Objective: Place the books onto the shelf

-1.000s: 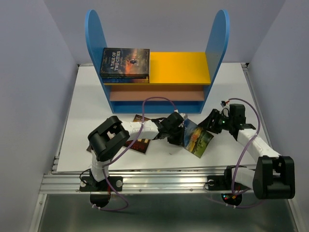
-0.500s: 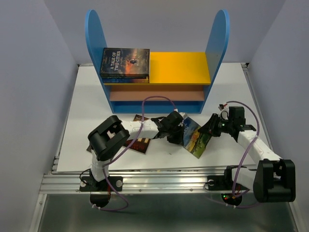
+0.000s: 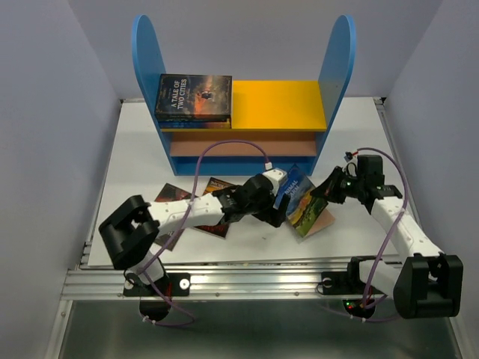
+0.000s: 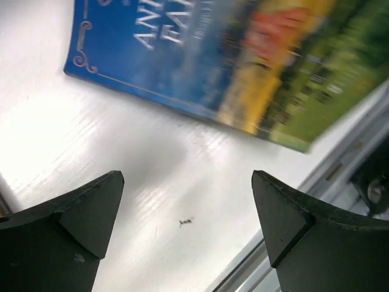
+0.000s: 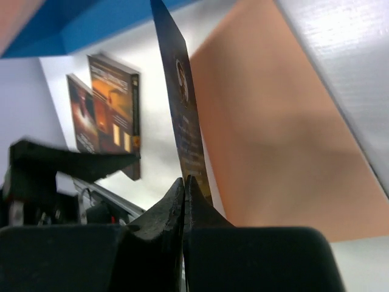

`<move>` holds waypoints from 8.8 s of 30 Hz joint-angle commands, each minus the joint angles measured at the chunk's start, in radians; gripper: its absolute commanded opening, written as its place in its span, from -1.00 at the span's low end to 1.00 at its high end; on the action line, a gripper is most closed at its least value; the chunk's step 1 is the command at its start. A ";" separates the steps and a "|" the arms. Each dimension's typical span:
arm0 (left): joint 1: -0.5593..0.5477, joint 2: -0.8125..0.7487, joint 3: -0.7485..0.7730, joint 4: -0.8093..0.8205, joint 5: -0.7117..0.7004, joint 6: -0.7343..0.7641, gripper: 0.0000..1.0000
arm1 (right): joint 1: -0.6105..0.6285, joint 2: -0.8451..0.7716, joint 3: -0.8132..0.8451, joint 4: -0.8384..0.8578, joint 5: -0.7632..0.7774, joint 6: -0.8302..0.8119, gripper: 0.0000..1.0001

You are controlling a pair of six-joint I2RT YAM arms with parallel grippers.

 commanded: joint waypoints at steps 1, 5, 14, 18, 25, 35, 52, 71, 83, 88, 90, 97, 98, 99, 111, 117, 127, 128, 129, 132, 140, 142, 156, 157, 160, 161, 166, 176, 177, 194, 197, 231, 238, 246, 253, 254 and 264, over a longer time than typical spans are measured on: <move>-0.070 -0.183 -0.067 0.157 -0.035 0.260 0.98 | 0.005 -0.006 0.073 -0.014 -0.063 0.095 -0.99; -0.098 -0.292 -0.116 0.227 0.037 0.512 0.98 | 0.005 0.046 0.145 -0.026 -0.143 0.145 -0.99; -0.104 -0.251 -0.150 0.330 -0.062 1.020 0.93 | 0.005 0.100 0.260 -0.040 -0.224 0.244 -0.99; -0.104 -0.209 -0.157 0.404 -0.068 1.132 0.89 | 0.005 0.121 0.315 -0.041 -0.253 0.294 -0.99; -0.106 -0.171 -0.194 0.541 -0.035 1.170 0.88 | 0.005 0.165 0.372 -0.043 -0.301 0.340 -0.99; -0.138 -0.028 -0.131 0.570 -0.076 1.200 0.84 | 0.005 0.189 0.396 -0.041 -0.353 0.411 -0.99; -0.143 0.049 -0.104 0.738 -0.220 1.209 0.51 | 0.005 0.146 0.347 -0.040 -0.338 0.497 -0.99; -0.144 -0.011 -0.104 0.799 -0.274 1.210 -1.00 | 0.005 0.156 0.343 -0.079 -0.234 0.427 -0.59; -0.143 -0.167 -0.122 0.756 -0.318 1.218 -1.00 | 0.005 0.164 0.668 -0.503 0.596 0.081 1.00; -0.150 -0.188 -0.012 0.596 -0.383 1.318 -1.00 | 0.005 0.109 0.631 -0.501 0.678 0.050 1.00; -0.158 -0.206 0.039 0.519 -0.380 1.341 -1.00 | 0.005 0.101 0.619 -0.509 0.717 0.047 1.00; -0.195 -0.325 0.081 0.250 -0.389 1.362 -1.00 | -0.004 0.011 0.564 -0.526 0.938 0.076 1.00; -0.201 -0.364 0.093 0.229 -0.389 1.361 -1.00 | -0.004 -0.008 0.561 -0.530 0.973 0.083 1.00; -0.208 -0.379 0.102 0.203 -0.390 1.362 -1.00 | -0.004 -0.015 0.559 -0.534 0.987 0.086 1.00; -0.313 -0.384 0.412 -0.077 -0.527 1.520 -1.00 | -0.013 -0.057 0.490 -0.534 1.014 0.081 1.00; -0.316 -0.317 0.548 -0.097 -0.671 1.634 -1.00 | -0.013 -0.075 0.465 -0.518 1.004 0.067 1.00; -0.137 -0.200 0.735 0.036 -0.751 1.785 -1.00 | -0.013 -0.046 0.456 -0.486 0.951 0.055 1.00; -0.115 -0.180 0.763 0.040 -0.768 1.796 -1.00 | -0.013 -0.048 0.456 -0.485 0.948 0.052 1.00; -0.095 -0.139 0.822 0.040 -0.766 1.799 -1.00 | -0.013 -0.048 0.458 -0.485 0.943 0.050 1.00; -0.043 -0.099 0.893 0.044 -0.730 1.807 -1.00 | -0.013 -0.048 0.455 -0.483 0.940 0.047 1.00; 0.107 -0.034 0.944 0.005 -0.743 1.830 -1.00 | -0.013 -0.042 0.464 -0.477 0.917 0.027 1.00; 0.137 -0.052 0.906 0.003 -0.740 1.827 -1.00 | -0.013 -0.043 0.465 -0.477 0.915 0.021 1.00; 0.268 -0.149 0.633 -0.080 -0.713 1.671 -1.00 | -0.013 -0.034 0.455 -0.455 0.863 0.004 1.00; 0.276 -0.149 0.625 -0.083 -0.717 1.664 -1.00 | -0.013 -0.034 0.453 -0.455 0.865 0.006 1.00; 0.282 -0.151 0.620 -0.127 -0.757 1.637 -1.00 | -0.013 -0.035 0.452 -0.454 0.863 0.003 1.00; 0.282 -0.149 0.622 -0.132 -0.771 1.632 -1.00 | -0.013 -0.035 0.453 -0.454 0.860 0.003 1.00; 0.282 -0.143 0.611 -0.164 -0.826 1.608 -1.00 | -0.013 -0.034 0.450 -0.451 0.851 0.003 1.00; 0.282 -0.204 0.591 -0.250 -0.690 1.560 -1.00 | -0.013 -0.031 0.444 -0.451 0.851 0.003 1.00; 0.282 -0.220 0.584 -0.246 -0.687 1.565 -1.00 | -0.013 -0.031 0.444 -0.451 0.850 0.003 1.00; 0.285 -0.255 0.531 -0.252 -0.709 1.588 -1.00 | -0.013 -0.051 0.429 -0.448 0.843 0.004 1.00; 0.285 -0.244 0.556 -0.276 -0.723 1.572 -0.78 | -0.013 -0.051 0.429 -0.449 0.836 0.007 1.00; 0.287 -0.287 0.800 -0.513 -0.344 1.330 0.98 | -0.013 -0.146 0.452 -0.457 0.459 -0.236 1.00; 0.252 -0.301 0.872 -0.283 -0.135 0.878 0.98 | 0.022 -0.187 0.450 -0.420 0.170 -0.299 1.00; 0.244 -0.374 0.761 -0.286 -0.314 0.149 0.98 | 0.498 -0.068 0.514 -0.262 0.429 -0.217 1.00; 0.243 -0.617 0.414 -0.301 -0.448 -0.078 0.98 | 0.605 0.118 0.697 -0.185 0.670 -0.292 1.00; 0.244 -0.626 0.388 -0.321 -0.476 -0.086 0.98 | 0.619 0.171 0.753 -0.178 0.696 -0.311 1.00; 0.290 -0.583 0.436 -0.396 -0.631 -0.133 0.98 | 0.630 0.490 1.155 -0.121 0.800 -0.408 1.00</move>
